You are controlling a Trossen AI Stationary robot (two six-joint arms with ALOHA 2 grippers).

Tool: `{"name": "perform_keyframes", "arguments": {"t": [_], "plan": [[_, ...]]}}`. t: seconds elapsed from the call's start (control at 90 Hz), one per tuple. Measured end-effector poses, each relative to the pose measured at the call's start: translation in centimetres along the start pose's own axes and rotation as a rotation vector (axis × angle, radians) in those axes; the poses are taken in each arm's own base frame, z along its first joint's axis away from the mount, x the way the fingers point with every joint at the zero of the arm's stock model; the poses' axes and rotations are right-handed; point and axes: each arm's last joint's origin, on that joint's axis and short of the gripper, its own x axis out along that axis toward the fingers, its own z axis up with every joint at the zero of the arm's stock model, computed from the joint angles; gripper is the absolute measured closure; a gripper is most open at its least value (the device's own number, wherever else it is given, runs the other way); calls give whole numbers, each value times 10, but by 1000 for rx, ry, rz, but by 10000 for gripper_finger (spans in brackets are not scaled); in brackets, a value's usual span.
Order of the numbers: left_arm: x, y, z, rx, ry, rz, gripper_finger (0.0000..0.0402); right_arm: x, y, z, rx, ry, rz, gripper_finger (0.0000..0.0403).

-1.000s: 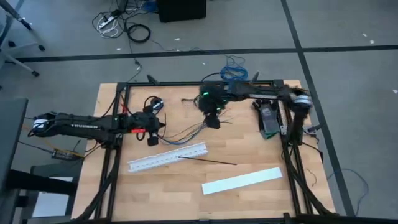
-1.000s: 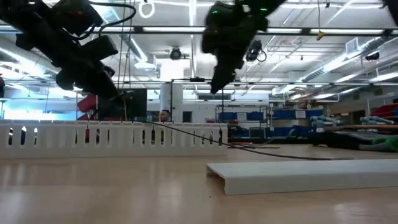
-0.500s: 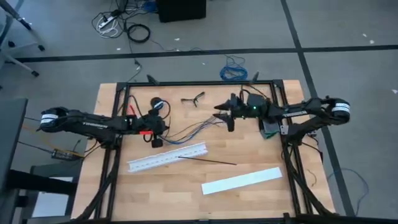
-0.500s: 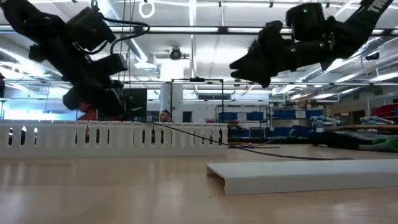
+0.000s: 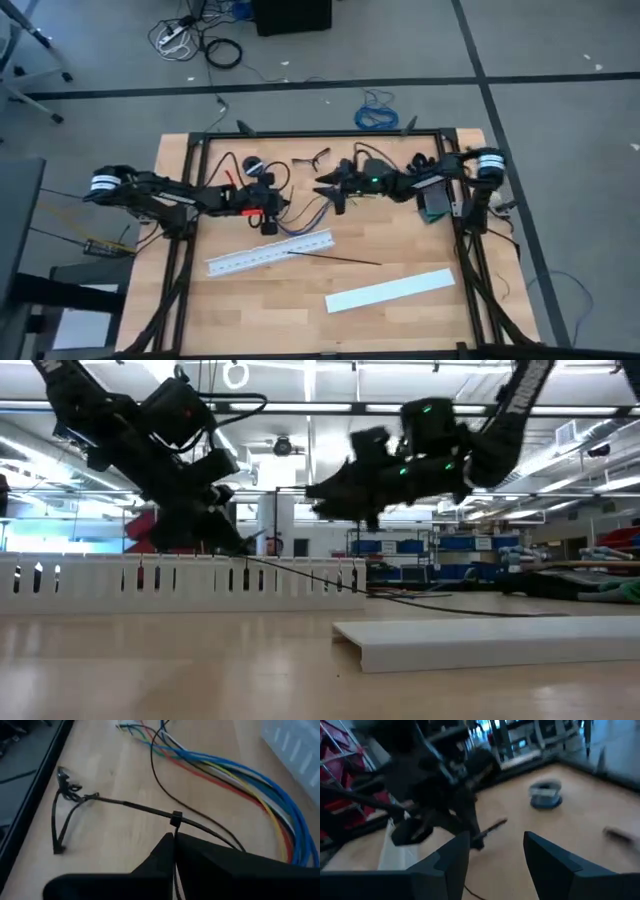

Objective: Ziptie cables
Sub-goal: Wrap the cable wires with the black zip tie

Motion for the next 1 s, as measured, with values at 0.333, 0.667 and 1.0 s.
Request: {"name": "perform_keyframes", "arguments": {"t": [0.333,0.667,1.0], "plan": [[-5,2,6,17,-55,10,402,49,-10,-18,60,50,113,222],[-6,3,12,30,-109,32,401,50,-7,-8,37,13,149,224],[-6,3,13,28,-115,36,402,50,-5,-8,24,-1,133,242]]}}
